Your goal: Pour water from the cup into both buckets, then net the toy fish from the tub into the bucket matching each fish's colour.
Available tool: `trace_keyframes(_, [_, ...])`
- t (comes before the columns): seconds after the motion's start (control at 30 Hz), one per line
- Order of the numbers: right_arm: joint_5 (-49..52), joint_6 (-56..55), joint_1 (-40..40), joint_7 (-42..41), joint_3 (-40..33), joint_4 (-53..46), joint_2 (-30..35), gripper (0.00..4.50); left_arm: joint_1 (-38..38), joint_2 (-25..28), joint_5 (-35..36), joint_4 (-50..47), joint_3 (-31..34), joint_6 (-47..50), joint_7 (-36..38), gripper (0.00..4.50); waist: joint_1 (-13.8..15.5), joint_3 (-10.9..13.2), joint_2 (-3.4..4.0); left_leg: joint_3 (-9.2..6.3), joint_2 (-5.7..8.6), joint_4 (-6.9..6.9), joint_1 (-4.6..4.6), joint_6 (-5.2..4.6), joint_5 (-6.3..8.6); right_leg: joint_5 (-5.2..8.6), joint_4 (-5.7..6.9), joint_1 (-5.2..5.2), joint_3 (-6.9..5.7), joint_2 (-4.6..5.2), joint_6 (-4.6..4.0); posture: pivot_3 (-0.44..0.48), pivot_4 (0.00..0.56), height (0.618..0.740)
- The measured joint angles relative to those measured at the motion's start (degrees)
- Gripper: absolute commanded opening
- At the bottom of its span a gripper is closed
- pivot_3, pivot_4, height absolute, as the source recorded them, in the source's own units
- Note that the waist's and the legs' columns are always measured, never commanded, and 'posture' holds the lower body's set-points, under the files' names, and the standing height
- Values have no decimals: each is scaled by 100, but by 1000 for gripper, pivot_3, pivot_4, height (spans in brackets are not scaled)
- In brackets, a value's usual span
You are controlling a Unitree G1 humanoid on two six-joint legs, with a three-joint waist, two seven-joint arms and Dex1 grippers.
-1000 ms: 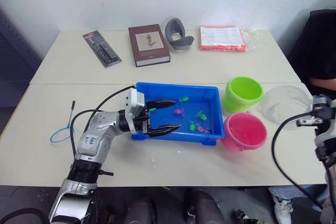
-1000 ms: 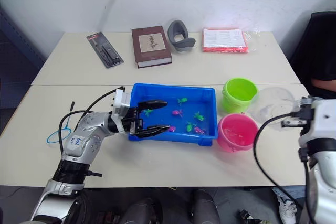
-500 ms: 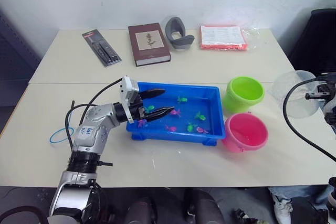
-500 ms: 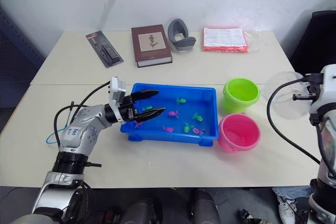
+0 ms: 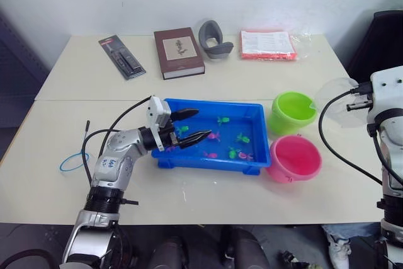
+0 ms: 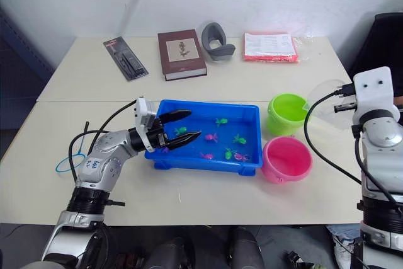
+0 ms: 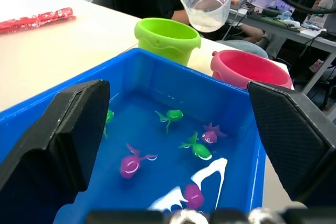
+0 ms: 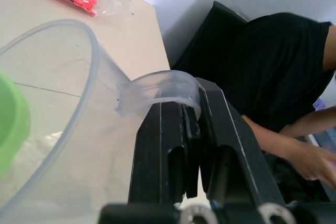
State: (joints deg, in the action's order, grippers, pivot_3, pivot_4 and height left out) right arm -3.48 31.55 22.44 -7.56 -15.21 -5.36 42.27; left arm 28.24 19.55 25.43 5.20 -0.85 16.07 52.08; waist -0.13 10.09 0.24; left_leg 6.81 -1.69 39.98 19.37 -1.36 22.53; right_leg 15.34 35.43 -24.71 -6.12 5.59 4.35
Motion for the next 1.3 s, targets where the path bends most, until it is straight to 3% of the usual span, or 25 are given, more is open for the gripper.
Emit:
trace_keyframes(0.4, [-1229, -2105, 179, 292, 854, 959, 296, 27, -11, -37, -83, 0, -24, -69, -65, 4500, -4, 0, 0, 0, -3, 0, 0, 5, -3, 0, -1, 0, -1, -1, 0, 0, 150, 740])
trace_keyframes(1.3, [-3141, -3864, 174, 916, 1272, 1350, 708, 27, -227, -72, -119, -71, -20, -297, -156, 4500, -5, 1, 0, -1, -6, 0, -1, 8, -4, 0, -1, 1, 0, 0, 0, 0, 150, 740])
